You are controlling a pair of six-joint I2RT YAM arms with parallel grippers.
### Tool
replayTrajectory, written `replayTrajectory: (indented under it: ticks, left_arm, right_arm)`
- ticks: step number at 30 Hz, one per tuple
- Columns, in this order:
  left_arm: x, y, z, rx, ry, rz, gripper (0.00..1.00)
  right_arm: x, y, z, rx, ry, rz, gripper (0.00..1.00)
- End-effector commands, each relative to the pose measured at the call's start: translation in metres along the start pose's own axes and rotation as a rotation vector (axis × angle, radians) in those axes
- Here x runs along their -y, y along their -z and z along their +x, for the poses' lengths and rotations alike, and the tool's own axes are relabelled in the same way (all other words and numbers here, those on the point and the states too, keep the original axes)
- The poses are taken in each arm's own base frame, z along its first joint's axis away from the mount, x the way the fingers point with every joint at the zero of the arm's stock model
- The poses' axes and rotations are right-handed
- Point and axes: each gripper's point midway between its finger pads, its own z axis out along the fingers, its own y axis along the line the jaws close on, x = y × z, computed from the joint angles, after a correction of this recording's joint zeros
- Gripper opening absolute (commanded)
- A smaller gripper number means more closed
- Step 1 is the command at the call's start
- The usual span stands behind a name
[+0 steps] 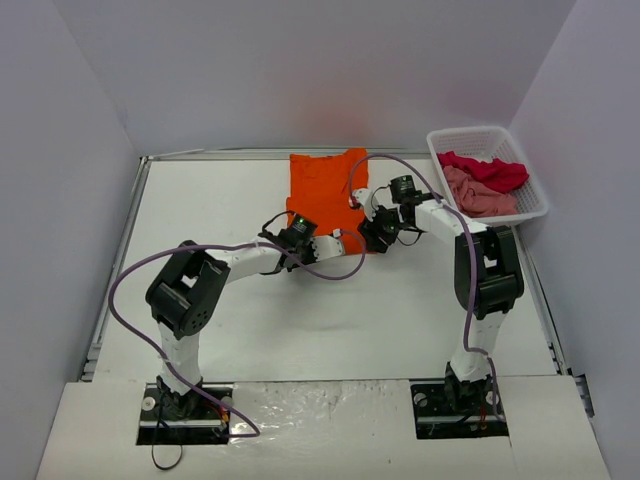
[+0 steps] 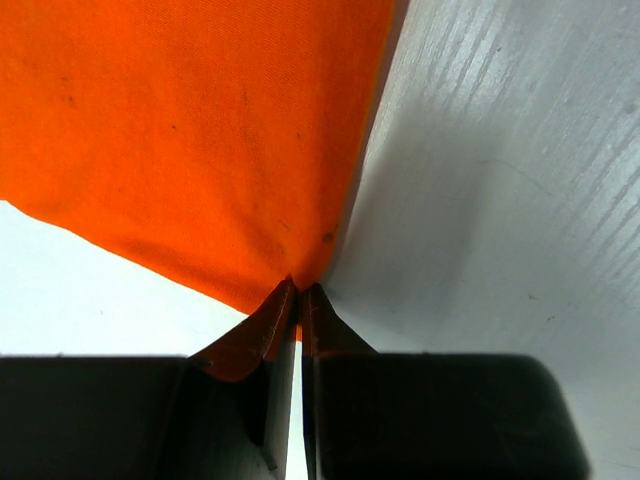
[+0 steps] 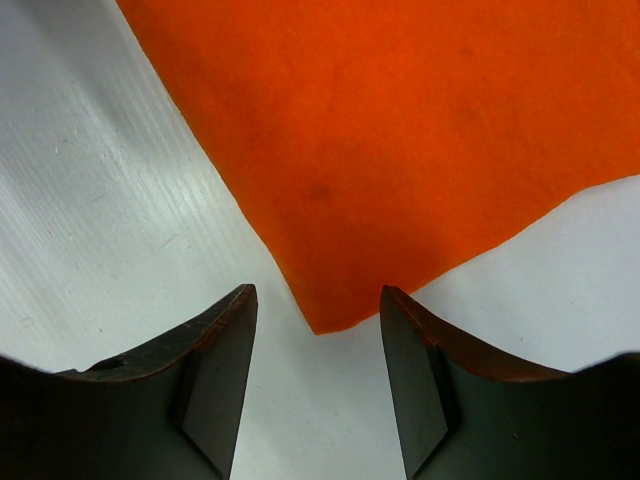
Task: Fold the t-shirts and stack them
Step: Grab one side of the 2/3 rectangular tshirt with both arms
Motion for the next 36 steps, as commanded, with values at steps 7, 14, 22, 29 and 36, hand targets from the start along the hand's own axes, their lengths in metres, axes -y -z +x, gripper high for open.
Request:
replayTrajectory:
  ticks: [7, 14, 22, 29, 36]
  left_arm:
    - [-0.012, 0.011, -0.015, 0.042, 0.024, -0.012, 0.02]
    - [-0.016, 0.019, -0.023, 0.07, 0.034, -0.018, 0.02]
    - [-0.018, 0.024, -0.029, 0.08, 0.046, -0.016, 0.02]
    - [-0.015, 0.025, -0.03, 0.077, 0.041, -0.008, 0.02]
    - [-0.012, 0.021, -0.03, 0.072, 0.037, 0.005, 0.02]
  right_arm:
    - [-0.005, 0.011, 0.004, -0.01, 0.067, 0.0, 0.48]
    - [-0.023, 0.011, 0.012, 0.015, 0.17, -0.041, 0.49]
    - [-0.013, -0.002, 0.016, 0.033, 0.199, 0.022, 0.5]
    - [-0.002, 0.009, -0.002, 0.076, 0.243, 0.145, 0.5]
    - [-0.005, 0.02, -0.003, 0.091, 0.293, 0.228, 0.5]
